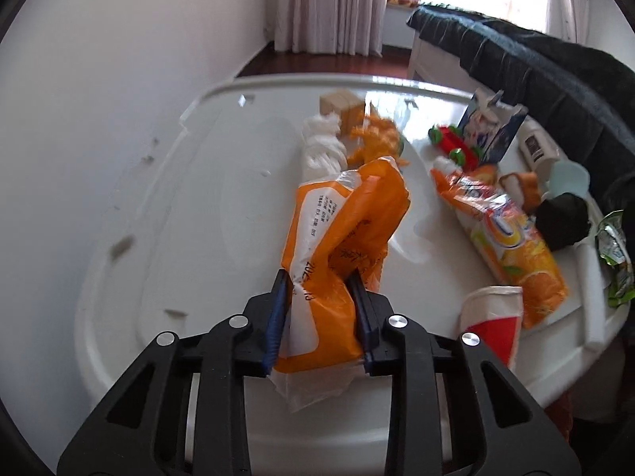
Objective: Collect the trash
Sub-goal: 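Grasp the orange snack bag with the left tool while the right tool grasps the red-and-white tube, then carry both items over the orange-lined bin and open both tools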
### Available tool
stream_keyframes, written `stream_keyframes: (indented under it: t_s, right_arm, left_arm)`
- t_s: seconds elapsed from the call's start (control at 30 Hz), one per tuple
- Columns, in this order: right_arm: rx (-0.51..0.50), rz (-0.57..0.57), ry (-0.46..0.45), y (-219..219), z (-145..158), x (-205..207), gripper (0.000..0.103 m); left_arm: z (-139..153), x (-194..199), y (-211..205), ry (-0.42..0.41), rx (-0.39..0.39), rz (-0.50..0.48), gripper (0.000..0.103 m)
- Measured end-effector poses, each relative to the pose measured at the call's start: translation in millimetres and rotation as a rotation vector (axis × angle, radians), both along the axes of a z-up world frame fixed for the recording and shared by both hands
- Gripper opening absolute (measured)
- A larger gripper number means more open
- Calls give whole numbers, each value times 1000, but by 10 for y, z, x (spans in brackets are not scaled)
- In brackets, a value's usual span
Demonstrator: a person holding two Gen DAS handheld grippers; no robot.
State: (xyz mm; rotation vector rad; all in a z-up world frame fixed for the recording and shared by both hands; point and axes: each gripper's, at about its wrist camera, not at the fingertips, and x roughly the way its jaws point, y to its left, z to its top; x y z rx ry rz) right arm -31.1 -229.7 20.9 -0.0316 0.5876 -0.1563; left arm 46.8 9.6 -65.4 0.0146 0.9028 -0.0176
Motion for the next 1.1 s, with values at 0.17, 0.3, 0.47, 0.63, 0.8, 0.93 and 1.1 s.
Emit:
stream_keyframes:
  t_s: [0.17,0.3,0.47,0.63,0.8,0.93,1.1]
  right_arm:
    - [8,87,37,304,-177,-62,98]
    - [10,183,125,753,-485,-83,98]
    - [-25,202,153,1225,-792,-124,98]
    - [-77,158,144,1394,-877,2,98]
    - [-99,117,180,1457,-1025,277,98]
    - [-99,134,216,1490,-1124,397,62]
    - [-45,186,254,1474,-1199,374,34]
  left_arm:
    - [296,-421,50,-57,-4,-23,29]
    - [428,-772,153,-77,-22,-31,29]
    - [442,-1055,294,-91,-35,-33,29]
    - [421,-1111,405,-95,-72,-23,29]
    - [444,-1109,510,-110,-87,-10,29]
    - [435,-1102,526,-107,-93,-11,29]
    - [414,-1100,508,-96,-108,-24,29]
